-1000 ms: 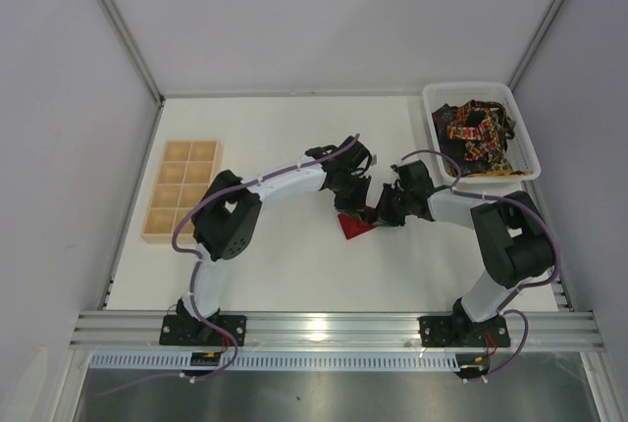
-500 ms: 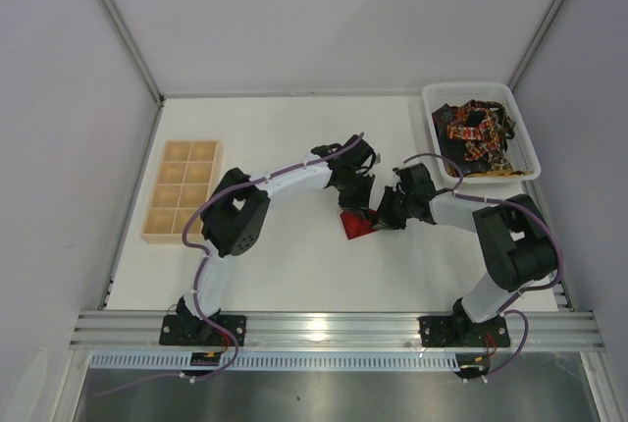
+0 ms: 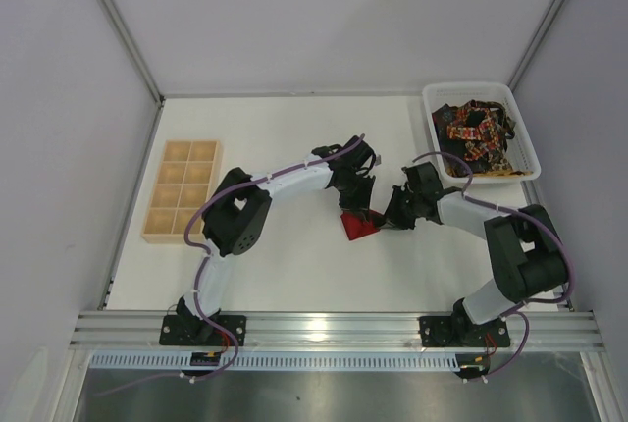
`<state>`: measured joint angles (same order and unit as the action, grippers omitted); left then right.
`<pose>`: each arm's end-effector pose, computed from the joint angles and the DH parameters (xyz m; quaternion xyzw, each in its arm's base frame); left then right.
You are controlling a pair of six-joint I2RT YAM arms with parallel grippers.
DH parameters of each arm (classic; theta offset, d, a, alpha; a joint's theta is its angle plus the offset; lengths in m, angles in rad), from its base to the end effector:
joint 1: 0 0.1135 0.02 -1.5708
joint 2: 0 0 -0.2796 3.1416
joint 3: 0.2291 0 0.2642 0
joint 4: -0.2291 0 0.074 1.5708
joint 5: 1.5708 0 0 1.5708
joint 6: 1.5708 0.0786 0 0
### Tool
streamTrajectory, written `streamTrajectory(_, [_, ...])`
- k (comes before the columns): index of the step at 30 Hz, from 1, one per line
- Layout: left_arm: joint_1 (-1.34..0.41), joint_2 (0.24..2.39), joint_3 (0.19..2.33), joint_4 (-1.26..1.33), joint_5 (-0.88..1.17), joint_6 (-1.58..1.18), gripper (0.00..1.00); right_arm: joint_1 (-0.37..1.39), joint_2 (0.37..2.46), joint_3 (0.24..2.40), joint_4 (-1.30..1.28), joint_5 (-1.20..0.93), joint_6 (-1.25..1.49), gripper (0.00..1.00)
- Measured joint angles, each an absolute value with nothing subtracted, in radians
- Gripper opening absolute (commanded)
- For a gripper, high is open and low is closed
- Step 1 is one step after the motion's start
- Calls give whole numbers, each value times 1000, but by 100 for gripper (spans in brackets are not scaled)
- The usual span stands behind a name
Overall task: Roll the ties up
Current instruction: Roll the tie
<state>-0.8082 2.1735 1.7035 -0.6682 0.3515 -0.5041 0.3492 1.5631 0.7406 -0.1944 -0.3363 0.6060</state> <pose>0.3238 -0.3781 0.1466 0.1828 0.9449 -0.2642 0.0632 0.2870 0.1321 0.1193 0.0761 0.9464 0.2669 0.1654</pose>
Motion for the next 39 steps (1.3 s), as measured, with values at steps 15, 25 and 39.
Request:
streamTrajectory(15, [-808, 2173, 1649, -619, 358, -504, 29, 266, 1571, 837, -228, -368, 585, 0])
streamTrajectory(25, [-808, 2173, 1631, -596, 370, -504, 30, 251, 1649, 872, -173, -505, 611, 0])
streamTrajectory(39, [-807, 2172, 1598, -543, 381, -504, 40, 228, 1707, 872, -110, -628, 648, 0])
